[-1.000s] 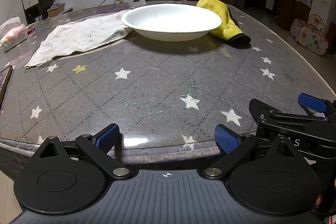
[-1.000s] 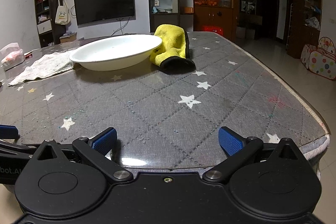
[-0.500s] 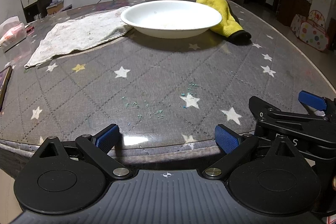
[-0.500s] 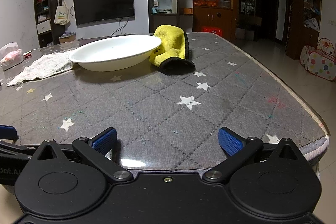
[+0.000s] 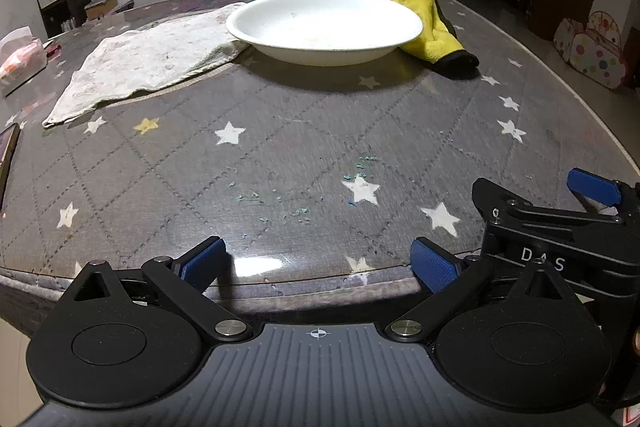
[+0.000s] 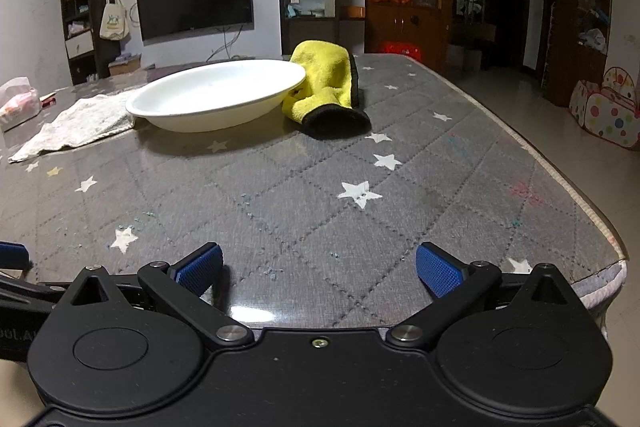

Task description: Clean bowl

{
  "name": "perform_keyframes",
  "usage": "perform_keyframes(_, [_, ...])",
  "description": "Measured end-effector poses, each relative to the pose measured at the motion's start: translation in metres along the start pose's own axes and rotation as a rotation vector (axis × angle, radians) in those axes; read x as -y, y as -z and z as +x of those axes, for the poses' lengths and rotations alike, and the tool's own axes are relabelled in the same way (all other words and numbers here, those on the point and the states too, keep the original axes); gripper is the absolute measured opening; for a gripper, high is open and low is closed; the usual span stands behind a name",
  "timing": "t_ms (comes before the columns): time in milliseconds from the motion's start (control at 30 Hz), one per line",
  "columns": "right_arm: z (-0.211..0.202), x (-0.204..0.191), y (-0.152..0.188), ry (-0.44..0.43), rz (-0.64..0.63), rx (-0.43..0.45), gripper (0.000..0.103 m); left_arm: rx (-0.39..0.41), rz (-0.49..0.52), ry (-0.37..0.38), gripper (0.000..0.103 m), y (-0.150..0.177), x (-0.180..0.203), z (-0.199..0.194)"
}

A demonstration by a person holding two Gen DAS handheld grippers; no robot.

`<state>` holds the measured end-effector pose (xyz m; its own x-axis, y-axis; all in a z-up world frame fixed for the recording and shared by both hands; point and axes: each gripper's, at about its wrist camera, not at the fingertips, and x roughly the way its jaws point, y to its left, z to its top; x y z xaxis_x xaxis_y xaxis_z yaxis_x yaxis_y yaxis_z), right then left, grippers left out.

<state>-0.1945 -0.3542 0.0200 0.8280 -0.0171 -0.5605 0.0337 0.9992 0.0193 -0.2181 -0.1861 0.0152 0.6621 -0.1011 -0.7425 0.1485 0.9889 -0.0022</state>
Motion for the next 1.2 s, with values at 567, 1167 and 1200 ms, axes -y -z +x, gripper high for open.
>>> perform_keyframes(567, [0.003, 0.001, -0.005, -0.008, -0.02, -0.041, 0.103, -0.037, 0.006, 0.006, 0.102, -0.005, 0.0, 0.003])
perform_keyframes(1167, [0.008, 0.005, -0.011, -0.02, -0.027, -0.048, 0.103, -0.054, 0.008, 0.018, 0.102, -0.012, 0.001, 0.008])
perform_keyframes(1200, [0.008, 0.004, -0.011, -0.02, -0.027, -0.047, 0.103, -0.054, 0.008, 0.018, 0.102, -0.012, 0.001, 0.008])
